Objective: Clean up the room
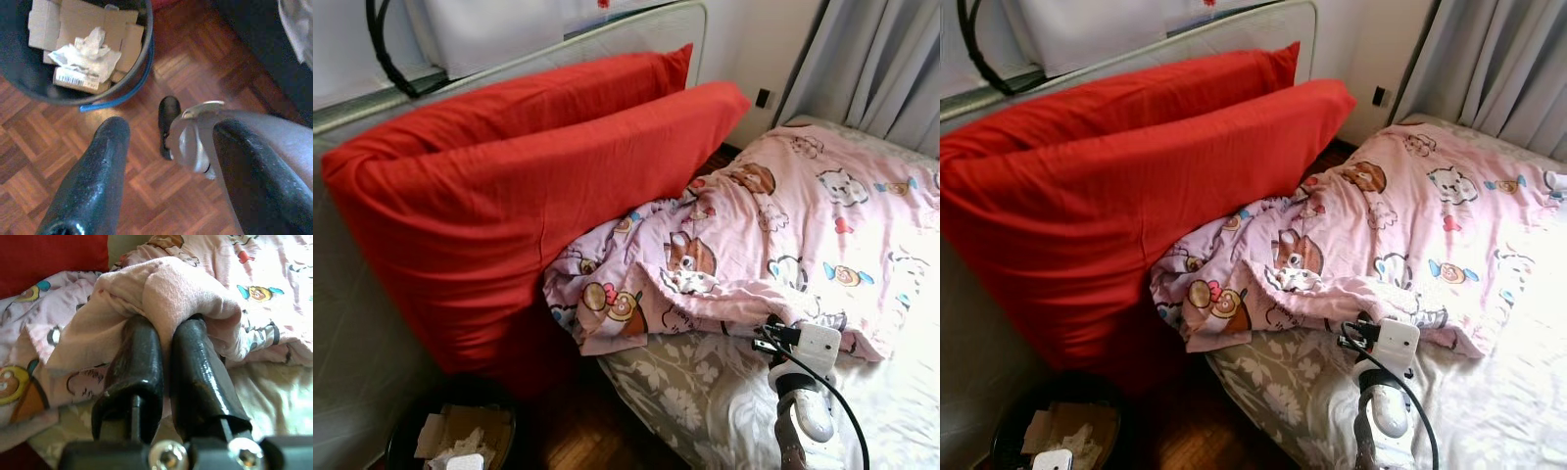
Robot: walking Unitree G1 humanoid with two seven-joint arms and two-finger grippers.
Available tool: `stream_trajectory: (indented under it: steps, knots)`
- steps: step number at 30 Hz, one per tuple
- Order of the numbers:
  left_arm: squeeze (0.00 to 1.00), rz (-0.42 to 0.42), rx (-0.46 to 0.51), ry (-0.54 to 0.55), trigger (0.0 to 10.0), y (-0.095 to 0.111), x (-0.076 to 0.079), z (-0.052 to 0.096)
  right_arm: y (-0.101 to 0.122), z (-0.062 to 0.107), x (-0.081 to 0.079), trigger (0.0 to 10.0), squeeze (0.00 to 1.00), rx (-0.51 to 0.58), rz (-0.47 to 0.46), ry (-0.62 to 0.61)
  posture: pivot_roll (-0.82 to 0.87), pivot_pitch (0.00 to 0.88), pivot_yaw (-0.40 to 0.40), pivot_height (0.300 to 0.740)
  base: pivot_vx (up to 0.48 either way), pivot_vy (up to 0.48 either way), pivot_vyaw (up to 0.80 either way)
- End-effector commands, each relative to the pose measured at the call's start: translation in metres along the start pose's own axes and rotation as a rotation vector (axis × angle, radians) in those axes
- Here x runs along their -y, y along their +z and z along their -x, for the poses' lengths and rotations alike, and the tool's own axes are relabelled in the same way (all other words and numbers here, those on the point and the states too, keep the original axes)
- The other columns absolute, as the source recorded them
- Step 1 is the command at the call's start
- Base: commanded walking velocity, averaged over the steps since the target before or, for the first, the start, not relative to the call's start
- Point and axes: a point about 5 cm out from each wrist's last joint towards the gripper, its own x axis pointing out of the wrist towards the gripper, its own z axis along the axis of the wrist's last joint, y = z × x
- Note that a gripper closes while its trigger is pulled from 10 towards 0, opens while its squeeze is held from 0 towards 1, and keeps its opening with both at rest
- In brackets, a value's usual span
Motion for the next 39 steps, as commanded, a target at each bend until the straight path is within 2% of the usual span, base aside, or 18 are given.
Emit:
stream_trajectory:
  steps: [1, 7, 16, 31, 33, 39]
  knots:
    - [0.00, 0.008, -0.022, 0.014, 10.0, -0.006, -0.003, 0.002, 0.005, -0.002, 0.002, 10.0, 0.00, 0.020, 0.008, -0.006, 0.08, 0.129, -0.021, 0.740, -0.341, 0.000, 0.00]
    - [0.00, 0.010, -0.022, 0.017, 10.0, -0.005, -0.003, 0.002, 0.008, -0.004, -0.001, 10.0, 0.00, 0.030, 0.010, -0.009, 0.08, 0.144, -0.025, 0.740, -0.339, 0.000, 0.00]
    - [0.00, 0.013, -0.012, 0.019, 10.0, -0.002, -0.002, 0.001, 0.020, -0.008, 0.006, 10.0, 0.00, 0.082, 0.018, -0.051, 0.09, 0.160, -0.030, 0.740, -0.339, 0.000, 0.00]
    - [0.00, 0.018, -0.003, 0.024, 10.0, -0.002, -0.002, 0.001, 0.025, -0.007, -0.001, 10.0, 0.00, 0.107, 0.016, -0.026, 0.09, 0.180, -0.042, 0.740, -0.338, 0.000, 0.00]
    - [0.00, -0.012, -0.012, 0.019, 10.0, -0.004, -0.002, 0.001, 0.022, -0.006, -0.005, 10.0, 0.00, 0.084, 0.014, 0.013, 0.09, 0.183, -0.044, 0.740, -0.122, 0.000, 0.00]
    - [0.00, -0.009, -0.012, 0.021, 10.0, -0.005, -0.001, 0.002, 0.008, -0.003, -0.010, 10.0, 0.00, -0.011, 0.018, 0.071, 0.09, 0.190, -0.049, 0.740, 0.000, 0.000, 0.00]
